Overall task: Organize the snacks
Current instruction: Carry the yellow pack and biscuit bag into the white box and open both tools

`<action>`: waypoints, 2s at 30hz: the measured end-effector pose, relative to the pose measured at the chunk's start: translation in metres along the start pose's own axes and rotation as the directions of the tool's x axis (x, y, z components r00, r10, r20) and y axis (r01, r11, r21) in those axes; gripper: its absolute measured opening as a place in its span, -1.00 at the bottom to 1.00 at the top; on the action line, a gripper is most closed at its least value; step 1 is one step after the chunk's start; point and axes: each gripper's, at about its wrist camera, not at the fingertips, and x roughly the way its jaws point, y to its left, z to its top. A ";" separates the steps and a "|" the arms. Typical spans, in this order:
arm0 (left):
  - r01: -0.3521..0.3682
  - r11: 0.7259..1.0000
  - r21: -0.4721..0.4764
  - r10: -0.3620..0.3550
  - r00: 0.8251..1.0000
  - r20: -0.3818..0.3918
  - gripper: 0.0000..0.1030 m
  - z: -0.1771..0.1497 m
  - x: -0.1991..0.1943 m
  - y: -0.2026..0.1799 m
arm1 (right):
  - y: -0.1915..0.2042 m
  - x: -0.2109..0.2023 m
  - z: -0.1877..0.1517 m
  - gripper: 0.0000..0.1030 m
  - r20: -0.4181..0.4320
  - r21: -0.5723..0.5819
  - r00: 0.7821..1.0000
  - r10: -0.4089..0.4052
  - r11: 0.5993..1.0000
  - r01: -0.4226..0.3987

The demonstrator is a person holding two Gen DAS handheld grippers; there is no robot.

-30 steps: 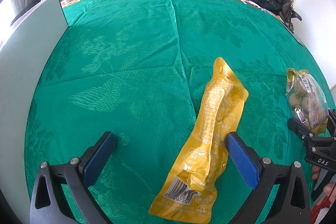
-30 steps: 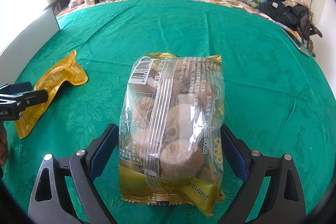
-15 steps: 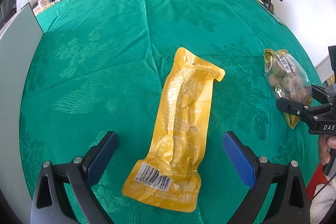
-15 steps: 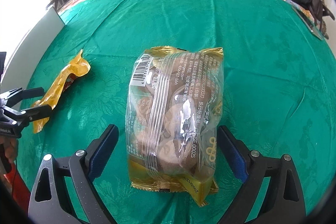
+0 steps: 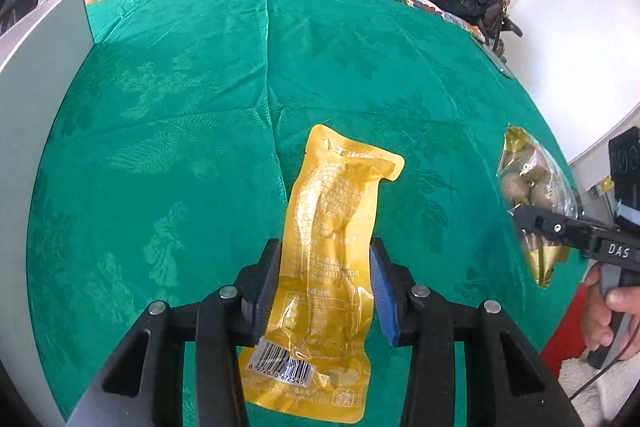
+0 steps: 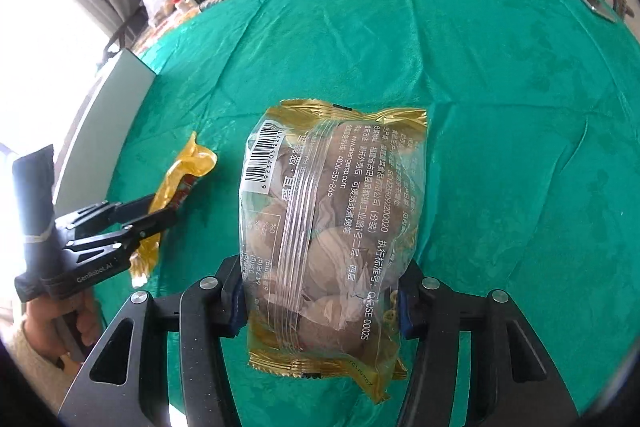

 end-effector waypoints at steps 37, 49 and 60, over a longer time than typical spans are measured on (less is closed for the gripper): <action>-0.565 0.674 -0.477 0.734 0.584 0.346 1.00 -0.108 -0.325 0.194 | 0.416 0.030 0.010 0.57 -0.083 -0.532 0.964 0.251 0.807 -0.256; -0.581 0.612 -0.537 0.780 0.554 0.289 1.00 -0.111 -0.334 0.175 | 0.424 0.008 -0.019 0.62 -0.003 -0.650 0.978 0.207 0.743 -0.160; -0.650 0.538 -0.537 0.836 0.495 0.238 1.00 -0.118 -0.340 0.178 | 0.445 0.007 -0.031 0.62 0.032 -0.696 0.985 0.168 0.711 -0.099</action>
